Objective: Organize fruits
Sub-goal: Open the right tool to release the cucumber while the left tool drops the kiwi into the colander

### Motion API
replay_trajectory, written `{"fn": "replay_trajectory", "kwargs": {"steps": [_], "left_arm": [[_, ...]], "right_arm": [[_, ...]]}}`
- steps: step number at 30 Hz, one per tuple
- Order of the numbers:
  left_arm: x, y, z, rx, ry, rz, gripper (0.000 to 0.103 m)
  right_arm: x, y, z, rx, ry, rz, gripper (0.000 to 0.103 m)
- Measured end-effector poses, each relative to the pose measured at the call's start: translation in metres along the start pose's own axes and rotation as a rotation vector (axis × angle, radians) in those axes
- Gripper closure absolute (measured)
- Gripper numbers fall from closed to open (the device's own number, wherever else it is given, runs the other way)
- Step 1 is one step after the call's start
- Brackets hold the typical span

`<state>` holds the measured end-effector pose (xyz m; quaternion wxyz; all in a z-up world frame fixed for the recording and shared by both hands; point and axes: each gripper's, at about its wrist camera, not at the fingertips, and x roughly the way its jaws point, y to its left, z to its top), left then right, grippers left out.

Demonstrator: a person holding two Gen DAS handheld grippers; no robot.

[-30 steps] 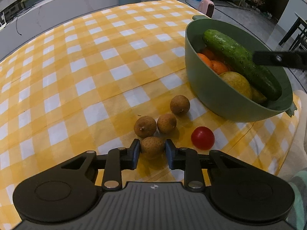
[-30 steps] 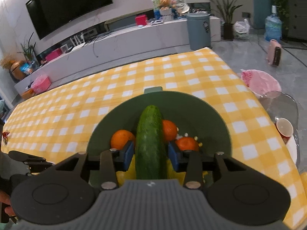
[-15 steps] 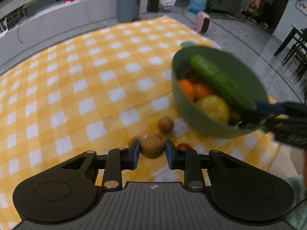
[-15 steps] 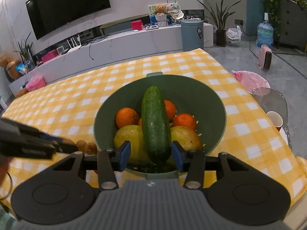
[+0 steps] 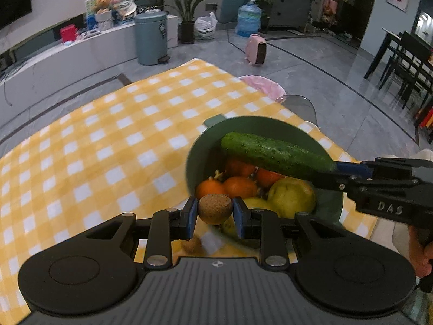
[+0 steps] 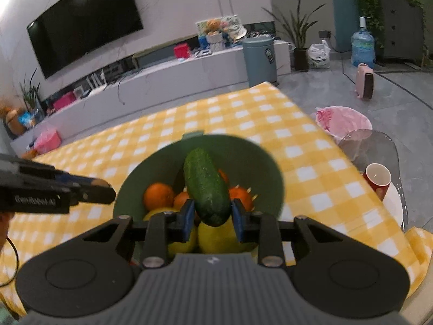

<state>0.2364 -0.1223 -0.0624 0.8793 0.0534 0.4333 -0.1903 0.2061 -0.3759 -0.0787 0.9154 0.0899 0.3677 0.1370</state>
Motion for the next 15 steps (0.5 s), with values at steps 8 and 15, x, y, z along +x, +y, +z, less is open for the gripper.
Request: {"fn": "replay_trajectory", "kwargs": {"steps": [8,15], "left_arm": [[0.030,-0.013,0.014,0.069,0.021,0.010,0.072],[0.051,-0.016,0.021,0.094,0.051,0.018,0.072]], "right_arm": [[0.005,-0.016,-0.005,0.065,0.000,-0.050,0.076],[0.010,0.010,-0.010,-0.148,-0.055,-0.245,0.075]]}}
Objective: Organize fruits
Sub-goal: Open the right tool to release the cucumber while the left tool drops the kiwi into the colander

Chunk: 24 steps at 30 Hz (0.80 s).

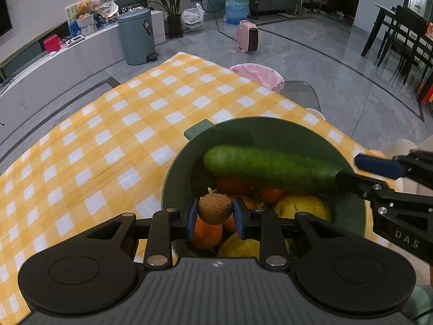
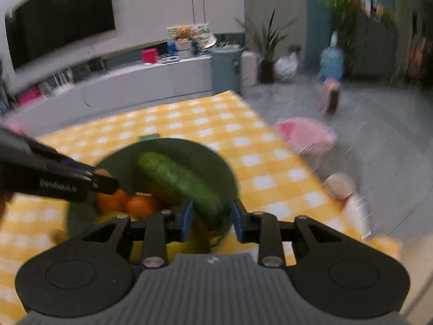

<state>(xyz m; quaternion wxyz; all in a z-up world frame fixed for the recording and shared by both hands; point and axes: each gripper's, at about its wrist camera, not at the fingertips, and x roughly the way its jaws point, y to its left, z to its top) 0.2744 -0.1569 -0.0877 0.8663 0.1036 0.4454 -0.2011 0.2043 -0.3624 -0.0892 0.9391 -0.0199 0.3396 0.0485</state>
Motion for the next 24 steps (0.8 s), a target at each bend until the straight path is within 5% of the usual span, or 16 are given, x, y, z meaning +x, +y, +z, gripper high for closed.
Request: {"fn": "replay_trajectory", "kwargs": {"steps": [17,24], "left_arm": [[0.034,0.002,0.008,0.015,0.058,0.005,0.071],[0.023,0.001,0.007,0.031,0.047,0.002,0.059]], "right_arm": [[0.001,-0.004,-0.001,0.024,0.000,0.039,0.075],[-0.003,-0.005,0.002,0.043,0.003,0.057,0.075]]}}
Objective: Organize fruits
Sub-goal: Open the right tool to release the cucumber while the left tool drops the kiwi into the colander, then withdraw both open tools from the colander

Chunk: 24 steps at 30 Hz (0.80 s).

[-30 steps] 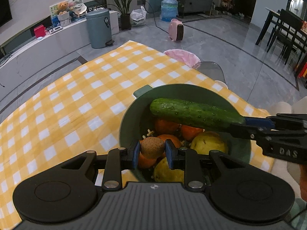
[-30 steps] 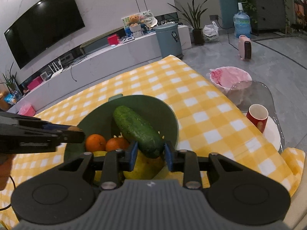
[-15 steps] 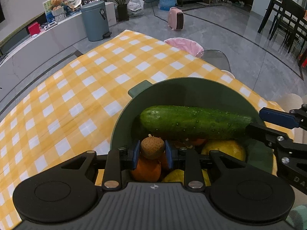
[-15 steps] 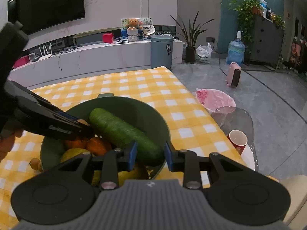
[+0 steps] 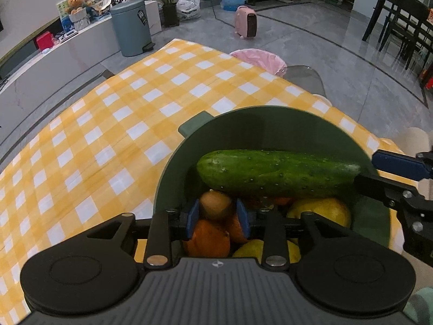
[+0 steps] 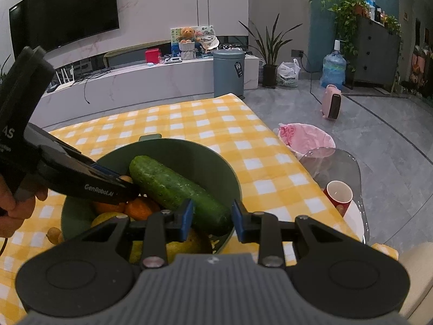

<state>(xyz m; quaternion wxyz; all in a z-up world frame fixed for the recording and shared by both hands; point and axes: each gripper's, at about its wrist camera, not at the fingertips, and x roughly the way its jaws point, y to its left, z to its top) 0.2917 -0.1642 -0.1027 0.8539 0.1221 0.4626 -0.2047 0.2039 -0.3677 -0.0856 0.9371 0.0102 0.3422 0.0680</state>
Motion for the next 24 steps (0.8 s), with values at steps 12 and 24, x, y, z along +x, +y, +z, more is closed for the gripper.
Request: {"fn": "replay_trajectory", "kwargs": {"steps": [12,24], "left_arm": [[-0.081,0.003,-0.024,-0.032,-0.122,-0.008,0.053],[-0.151,0.012,-0.094,-0.116,-0.191,0.065,0.049]], "right_arm": [[-0.039,0.011,0.003,0.055,-0.041,0.058,0.065],[-0.085,0.058,-0.024,0.127,-0.059,0.174,0.055]]}}
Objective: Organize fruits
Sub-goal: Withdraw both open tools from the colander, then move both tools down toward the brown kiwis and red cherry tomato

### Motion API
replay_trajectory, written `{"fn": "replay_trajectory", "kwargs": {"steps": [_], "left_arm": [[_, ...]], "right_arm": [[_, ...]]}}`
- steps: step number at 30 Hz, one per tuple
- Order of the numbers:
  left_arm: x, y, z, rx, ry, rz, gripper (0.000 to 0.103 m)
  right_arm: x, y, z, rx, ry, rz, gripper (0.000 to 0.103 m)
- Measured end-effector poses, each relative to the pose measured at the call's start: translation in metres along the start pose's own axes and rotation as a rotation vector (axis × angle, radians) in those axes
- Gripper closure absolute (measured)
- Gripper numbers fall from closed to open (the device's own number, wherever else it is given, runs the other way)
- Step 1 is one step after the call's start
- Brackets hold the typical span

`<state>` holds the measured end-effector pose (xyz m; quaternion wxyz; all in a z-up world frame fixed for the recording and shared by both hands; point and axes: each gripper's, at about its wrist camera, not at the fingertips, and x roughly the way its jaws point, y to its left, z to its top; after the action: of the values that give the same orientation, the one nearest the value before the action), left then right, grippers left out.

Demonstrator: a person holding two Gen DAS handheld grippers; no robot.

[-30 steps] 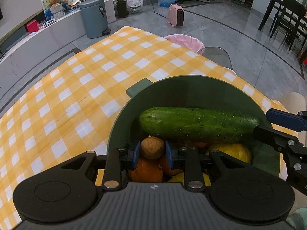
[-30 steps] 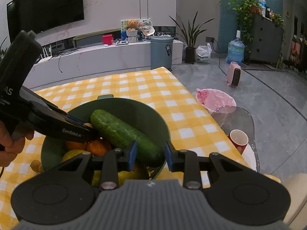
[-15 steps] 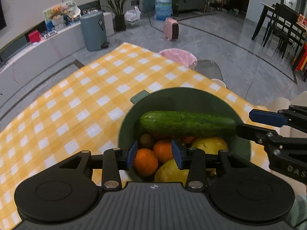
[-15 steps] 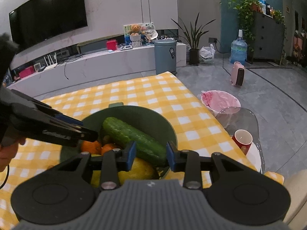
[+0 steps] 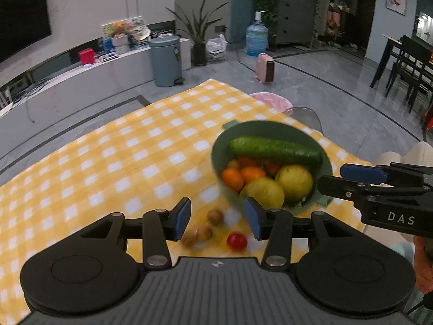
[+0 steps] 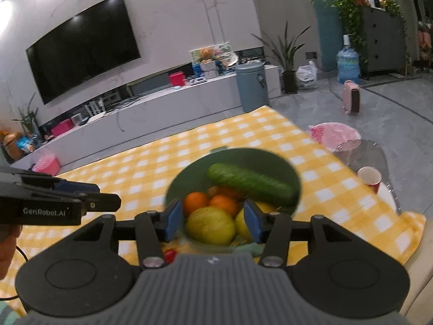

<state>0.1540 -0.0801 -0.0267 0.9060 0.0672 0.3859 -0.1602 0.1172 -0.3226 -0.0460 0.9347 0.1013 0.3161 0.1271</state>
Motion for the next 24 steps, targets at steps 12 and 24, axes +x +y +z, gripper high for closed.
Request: {"fn": "replay_trajectory", "kwargs": {"steps": [12,24], "left_arm": [[-0.031,0.022,-0.052,-0.064,0.003,0.026,0.049],[-0.026,0.031,-0.068,-0.097,-0.037,0.020,0.049]], "right_arm": [[0.003,0.053,-0.047,-0.050,0.074,0.008,0.054],[0.007,0.068,-0.059,-0.126,0.109,-0.029,0.054]]}}
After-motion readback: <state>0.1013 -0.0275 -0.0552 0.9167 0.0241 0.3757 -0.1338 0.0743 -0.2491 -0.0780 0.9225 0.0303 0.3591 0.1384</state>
